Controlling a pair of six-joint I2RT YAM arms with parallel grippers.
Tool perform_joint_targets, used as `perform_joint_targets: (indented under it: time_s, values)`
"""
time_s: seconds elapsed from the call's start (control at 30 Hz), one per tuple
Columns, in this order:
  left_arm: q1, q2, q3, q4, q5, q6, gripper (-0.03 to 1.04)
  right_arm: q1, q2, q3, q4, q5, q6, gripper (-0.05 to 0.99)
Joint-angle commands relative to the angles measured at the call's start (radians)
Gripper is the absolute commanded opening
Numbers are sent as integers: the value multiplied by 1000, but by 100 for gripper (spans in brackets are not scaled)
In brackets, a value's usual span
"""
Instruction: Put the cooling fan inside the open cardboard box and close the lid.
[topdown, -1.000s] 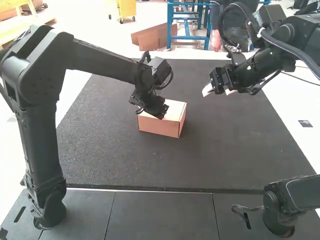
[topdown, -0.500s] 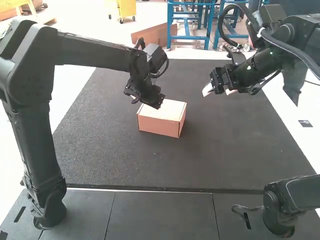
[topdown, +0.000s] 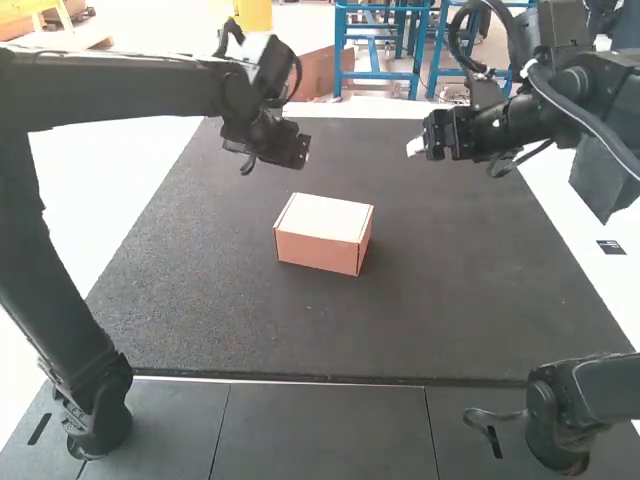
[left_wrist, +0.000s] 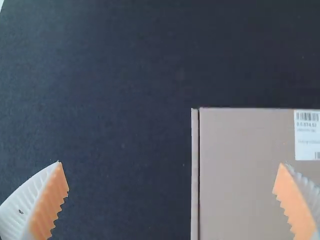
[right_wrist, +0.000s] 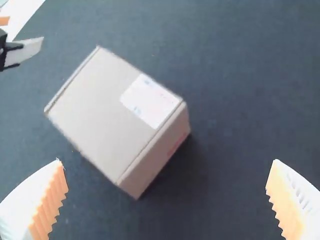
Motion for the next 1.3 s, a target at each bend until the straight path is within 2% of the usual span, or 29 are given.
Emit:
perform_joint_targets:
  time_s: [0.0,0.07,0.13,0.17,0.23,0.27,0.3,0.47,0.6,0.7,0.77,0.87,0.93,0.97,1.0,1.07,1.27]
  values:
    - [52,-124,-91,114,-5,61,97,-67,-99,-89,148,53,8,90]
    - [73,-189,-163,191,15,111,97,-96,-145,-144,251,39,9,90]
    - [95,-257,-237,275,86,119,97,-96,-158,-175,286,28,13,89]
    - [110,-294,-271,288,112,134,97,-95,-159,-184,289,30,11,89]
    - [142,-366,-352,361,153,213,97,-96,-164,-209,317,30,11,89]
    - [157,-404,-397,418,193,226,97,-98,-170,-224,349,30,22,89]
    - [171,-444,-438,464,208,231,97,-101,-179,-241,374,28,40,89]
    - [225,-645,-642,656,196,231,97,-105,-262,-375,521,36,75,89]
    - [248,-752,-743,656,199,231,97,-107,-348,-488,644,31,105,85]
    - [265,-803,-808,688,190,229,97,-112,-408,-551,697,30,106,82]
    - [280,-828,-851,736,189,231,97,-118,-437,-598,739,22,143,80]
    - [303,-872,-923,820,185,237,97,-138,-475,-674,809,28,155,80]
    - [314,-904,-972,878,179,266,97,-162,-506,-701,815,28,158,81]
    - [317,-920,-995,915,179,271,97,-176,-520,-709,815,39,161,88]
    - [319,-933,-1016,943,179,275,97,-191,-532,-721,815,47,161,91]
    - [320,-961,-1042,978,179,278,97,-224,-564,-737,819,45,161,91]
    - [320,-1073,-1122,1019,173,285,97,-314,-656,-807,822,-38,158,91]
